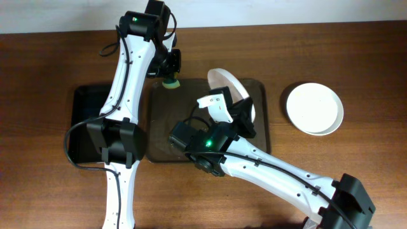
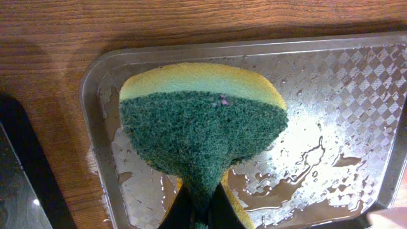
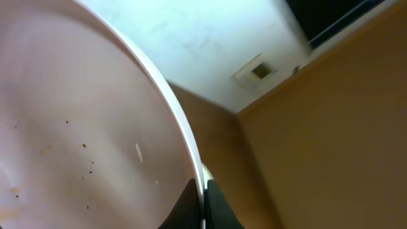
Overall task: Clean dirty plates on tray and stack at the side
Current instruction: 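Lift the last plate with the right gripper and stack it on the side pile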
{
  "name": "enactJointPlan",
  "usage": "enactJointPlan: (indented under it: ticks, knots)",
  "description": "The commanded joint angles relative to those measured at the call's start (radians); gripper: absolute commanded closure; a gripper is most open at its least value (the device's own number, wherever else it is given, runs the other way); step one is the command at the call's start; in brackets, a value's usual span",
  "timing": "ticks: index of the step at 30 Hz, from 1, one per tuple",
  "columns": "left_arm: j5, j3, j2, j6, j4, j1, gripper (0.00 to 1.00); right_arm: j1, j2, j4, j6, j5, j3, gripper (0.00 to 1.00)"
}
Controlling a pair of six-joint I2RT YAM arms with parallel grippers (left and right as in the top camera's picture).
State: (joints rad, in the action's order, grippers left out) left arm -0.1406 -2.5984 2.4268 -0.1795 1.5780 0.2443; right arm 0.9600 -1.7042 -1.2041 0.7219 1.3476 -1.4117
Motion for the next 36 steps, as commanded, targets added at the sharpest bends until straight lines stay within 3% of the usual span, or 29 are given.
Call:
enactJointPlan:
  ticks: [1,6,8,10,16,19,26,27,28,29,30,32,36]
  knots:
    - [0.007,-0.02,0.014,0.016,-0.001,-0.002,1.0,-0.006,0.023,-0.026,0.072,-0.192,-0.008,0.96]
    - [0.007,-0.02,0.014,0.016,-0.001,-0.001,0.99,-0.243,0.172,-0.012,0.094,-0.557,-0.032,0.96]
    - [0.007,-0.02,0.014,0.016,-0.001,0.0,0.99,-0.41,0.232,-0.012,0.024,-0.726,-0.032,0.96]
    - [0.007,-0.02,0.014,0.016,-0.001,0.0,0.99,-0.671,0.256,-0.009,-0.066,-0.921,-0.032,0.96]
    - [0.009,-0.02,0.014,0.016,0.003,-0.003,0.99,-1.135,0.211,0.171,-0.146,-1.004,0.023,0.96]
    - [0.009,-0.02,0.014,0.016,0.002,-0.003,0.99,-1.234,0.13,0.185,-0.188,-1.025,0.024,0.96]
    - [0.01,-0.02,0.014,0.016,0.002,-0.003,0.99,-1.242,-0.142,0.229,-0.195,-1.091,0.026,0.96]
    - [0.011,-0.02,0.014,0.016,0.002,-0.003,1.0,-1.242,-0.159,0.225,-0.195,-1.105,0.026,0.87]
    - [0.01,-0.02,0.014,0.016,0.002,-0.003,1.0,-1.242,-0.167,0.217,-0.199,-1.132,0.026,0.63]
    - [0.011,-0.021,0.013,0.016,0.002,-0.003,1.0,-1.242,-0.163,0.218,-0.246,-1.175,0.026,0.32]
    - [0.01,-0.021,0.01,0.016,0.004,-0.008,1.0,-1.242,-0.152,0.217,-0.288,-1.219,0.025,0.15]
    - [0.01,-0.023,-0.009,0.016,0.031,-0.027,0.99,-1.242,-0.12,0.203,-0.315,-1.244,0.025,0.05]
    - [0.073,-0.022,-0.124,-0.005,0.11,-0.129,1.0,-1.242,0.05,0.163,-0.329,-1.284,0.025,0.03]
